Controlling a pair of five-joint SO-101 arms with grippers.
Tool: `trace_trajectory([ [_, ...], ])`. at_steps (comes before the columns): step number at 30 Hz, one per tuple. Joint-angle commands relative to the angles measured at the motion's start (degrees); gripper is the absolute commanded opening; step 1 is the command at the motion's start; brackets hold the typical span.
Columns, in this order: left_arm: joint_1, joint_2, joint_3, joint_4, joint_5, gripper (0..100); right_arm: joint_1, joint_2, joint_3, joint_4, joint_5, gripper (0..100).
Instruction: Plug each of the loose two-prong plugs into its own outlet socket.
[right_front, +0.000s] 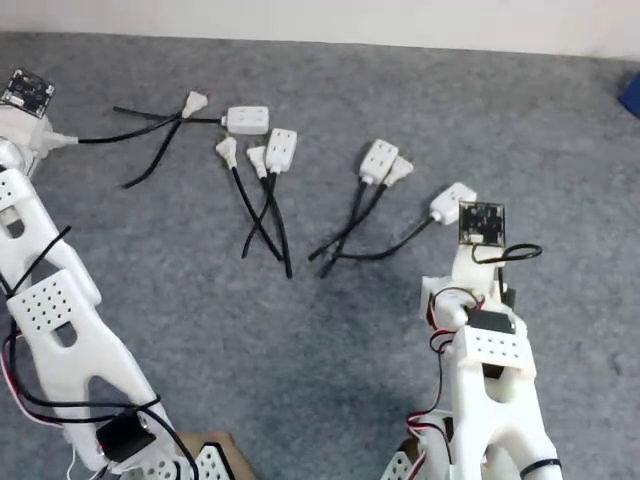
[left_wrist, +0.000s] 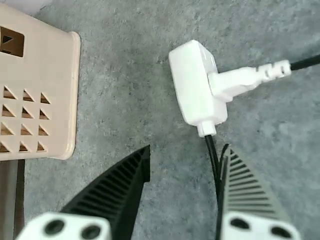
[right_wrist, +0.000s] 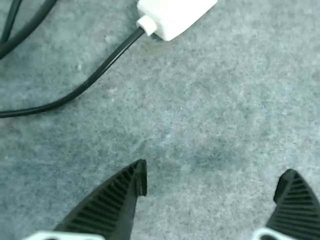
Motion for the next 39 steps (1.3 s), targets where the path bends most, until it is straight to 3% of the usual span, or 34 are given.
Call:
trace_trajectory([
  [1, 1.36, -2.51, -5.23, 2.02, 1.05, 22, -0.66, 0.22, -0.22, -1.71, 0.88, 38.7],
  [5, 5.14, -6.81, -11.82, 13.98, 11.78, 22, -0.75, 0.31, -0.22, -1.80, 0.88, 38.7],
  [10, 13.49, -14.90, -10.86, 25.85, 19.25, 22, -0.75, 0.31, -0.22, -1.80, 0.88, 38.7],
  [17, 20.79, -18.51, -11.21, 39.12, 20.40, 22, -0.75, 0.31, -0.22, -1.80, 0.88, 38.7],
  [25, 29.23, -12.97, -10.68, 39.12, 34.73, 22, -0.75, 0.31, -0.22, -1.63, 0.88, 38.7],
  [27, 32.48, -10.68, -11.12, 38.07, 35.16, 22, -0.75, 0.31, -0.22, -1.63, 0.88, 38.7],
  [33, 41.71, -6.64, -10.77, 24.53, 35.16, 22, -0.75, 0.31, -0.22, -1.63, 0.88, 38.7],
  [39, 48.22, -3.82, -10.77, 20.75, 35.16, 22, -0.75, 0.31, 0.92, -1.80, 1.23, 38.7],
])
